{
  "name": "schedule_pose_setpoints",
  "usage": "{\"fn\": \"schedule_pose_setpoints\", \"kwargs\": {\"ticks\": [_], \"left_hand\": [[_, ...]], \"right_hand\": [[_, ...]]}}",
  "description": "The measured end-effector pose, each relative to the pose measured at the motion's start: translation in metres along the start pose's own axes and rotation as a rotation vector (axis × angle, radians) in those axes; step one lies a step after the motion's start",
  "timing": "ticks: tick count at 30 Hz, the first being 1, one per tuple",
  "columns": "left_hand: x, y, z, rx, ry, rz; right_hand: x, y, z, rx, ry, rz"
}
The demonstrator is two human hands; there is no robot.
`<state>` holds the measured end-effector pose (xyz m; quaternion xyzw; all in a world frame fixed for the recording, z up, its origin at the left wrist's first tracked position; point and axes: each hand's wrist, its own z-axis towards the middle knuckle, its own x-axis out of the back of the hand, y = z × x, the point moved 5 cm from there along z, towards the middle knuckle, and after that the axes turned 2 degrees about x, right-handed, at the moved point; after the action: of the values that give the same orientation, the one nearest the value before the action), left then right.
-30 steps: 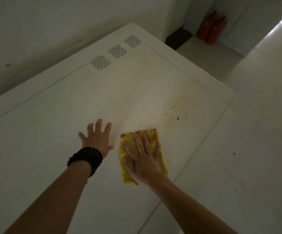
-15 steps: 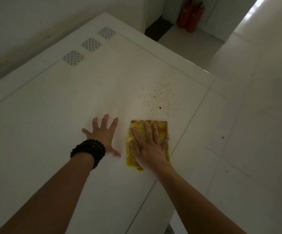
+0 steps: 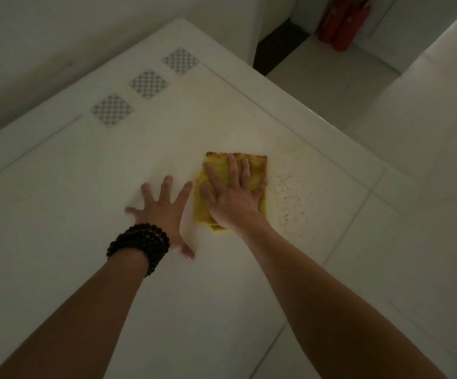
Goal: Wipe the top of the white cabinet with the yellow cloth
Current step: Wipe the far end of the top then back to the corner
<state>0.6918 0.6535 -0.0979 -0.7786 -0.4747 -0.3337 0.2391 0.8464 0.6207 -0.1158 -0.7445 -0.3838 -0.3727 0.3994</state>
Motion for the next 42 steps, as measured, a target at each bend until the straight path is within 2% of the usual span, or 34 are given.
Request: {"fn": "schedule_pose_setpoints", "kwargs": {"ticks": [4,10,13,19,25,31,35,38,42], "left_hand": [[-0.001,-0.004,0.001,0.003,-0.007,-0.013],[0.001,-0.006,-0.004,0.002,0.0,0.004],[0.002,-0.001,-0.004,-0.007,0.011,-0.007],[0.001,0.001,-0.004,-0.011,-0.025,0.005],[0.004,-0.003,0.0,0.025,-0.053,0.013],[0.0,-0.004,-0.001,0.028,-0.005,-0.026],[0.001,-0.001,-0.014,0.021,0.004,-0.004],[0.008,0.023,-0.026,-0.07,0.044,0.115],[0.009,0.073,-0.04,-0.199,0.013,0.162]], "right_hand": [[0.004,-0.006,0.017,0.042,-0.008,-0.009],[-0.037,0.008,-0.085,0.067,0.01,-0.049],[-0.045,0.015,-0.105,0.044,0.002,-0.067],[-0.024,0.005,-0.052,0.008,0.019,-0.039],[0.004,-0.013,0.02,0.06,-0.024,-0.042],[-0.02,0.0,-0.048,0.077,0.03,-0.016],[-0.042,0.026,-0.111,0.009,0.029,-0.009],[-0.047,0.05,-0.143,-0.069,0.067,0.019],[-0.047,0.071,-0.164,-0.137,0.067,0.075]]}}
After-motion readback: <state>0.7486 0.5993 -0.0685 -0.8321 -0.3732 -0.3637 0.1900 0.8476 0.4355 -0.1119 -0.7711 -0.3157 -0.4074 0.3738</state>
